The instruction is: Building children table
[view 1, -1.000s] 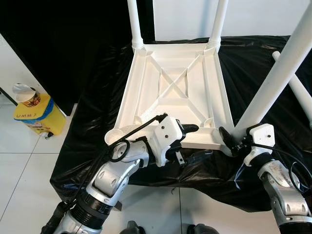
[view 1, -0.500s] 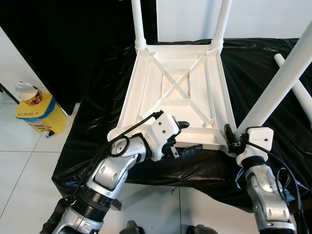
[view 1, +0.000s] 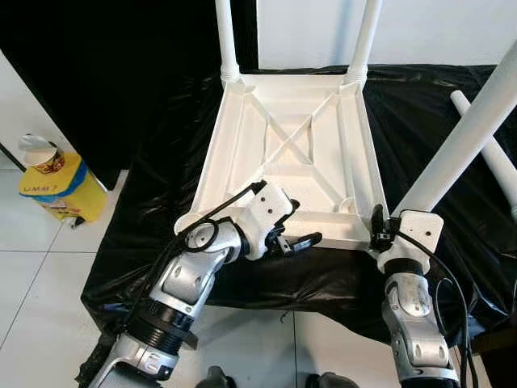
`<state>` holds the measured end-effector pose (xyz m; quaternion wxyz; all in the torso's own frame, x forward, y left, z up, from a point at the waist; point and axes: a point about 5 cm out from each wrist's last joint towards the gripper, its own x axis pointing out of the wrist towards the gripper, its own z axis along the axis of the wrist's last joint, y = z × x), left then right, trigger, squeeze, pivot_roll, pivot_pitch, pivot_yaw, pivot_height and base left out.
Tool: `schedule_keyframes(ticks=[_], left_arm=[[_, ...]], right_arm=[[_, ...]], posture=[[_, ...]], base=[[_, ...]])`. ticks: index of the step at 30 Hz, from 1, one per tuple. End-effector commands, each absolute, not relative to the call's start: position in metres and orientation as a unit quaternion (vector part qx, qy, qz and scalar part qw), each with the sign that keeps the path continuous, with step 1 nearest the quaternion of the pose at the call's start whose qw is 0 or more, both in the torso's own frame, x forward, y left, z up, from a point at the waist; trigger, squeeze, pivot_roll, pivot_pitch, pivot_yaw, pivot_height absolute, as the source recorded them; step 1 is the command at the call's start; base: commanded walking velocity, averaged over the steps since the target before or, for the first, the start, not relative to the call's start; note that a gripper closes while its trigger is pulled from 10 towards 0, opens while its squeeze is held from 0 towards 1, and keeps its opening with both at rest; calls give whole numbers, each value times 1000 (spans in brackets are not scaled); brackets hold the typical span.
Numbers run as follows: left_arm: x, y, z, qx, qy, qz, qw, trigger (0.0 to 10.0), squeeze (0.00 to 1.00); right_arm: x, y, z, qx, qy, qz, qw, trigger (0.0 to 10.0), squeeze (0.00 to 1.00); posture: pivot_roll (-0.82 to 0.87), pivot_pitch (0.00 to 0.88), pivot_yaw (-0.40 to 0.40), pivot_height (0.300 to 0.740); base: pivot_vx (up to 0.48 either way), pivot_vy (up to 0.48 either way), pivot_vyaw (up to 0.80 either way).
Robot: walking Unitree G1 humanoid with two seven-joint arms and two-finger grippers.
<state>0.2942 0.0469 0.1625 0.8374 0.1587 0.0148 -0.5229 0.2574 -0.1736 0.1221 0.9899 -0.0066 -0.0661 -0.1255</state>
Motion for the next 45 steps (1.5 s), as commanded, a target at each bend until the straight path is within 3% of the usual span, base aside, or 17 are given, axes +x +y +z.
schedule_keyframes(ticks=[1,12,13,29,32,37,45], left_arm=[[308,57,165,165,0,-410,897,10000,0],[339,54,172,205,5,-382,901,10000,0],[343,52,173,213,6,-381,900,10000,0],[360,40,167,261,36,-417,870,10000,0],[358,37,158,244,53,-445,860,10000,0],[359,37,154,191,80,-453,867,10000,0],[366,43,129,222,153,-404,874,10000,0]], right_arm=[[252,-171,107,2,-30,-117,993,10000,1000],[235,-187,110,-20,-53,-80,995,10000,996],[230,-189,108,-26,-48,-72,996,10000,0],[203,-191,105,-53,-51,-58,996,10000,0],[201,-202,103,-75,-52,-73,993,10000,0],[200,-204,100,-85,-53,-74,992,10000,0],[202,-194,93,-120,-56,-51,990,10000,0]], posture=[[16,82,18,740],[24,80,17,740],[26,81,19,740],[-25,101,79,740],[-41,106,90,740],[-50,108,95,740],[-43,120,90,740]], base=[[0,0,0],[0,0,0],[0,0,0],[0,0,0],[0,0,0],[0,0,0],[0,0,0]])
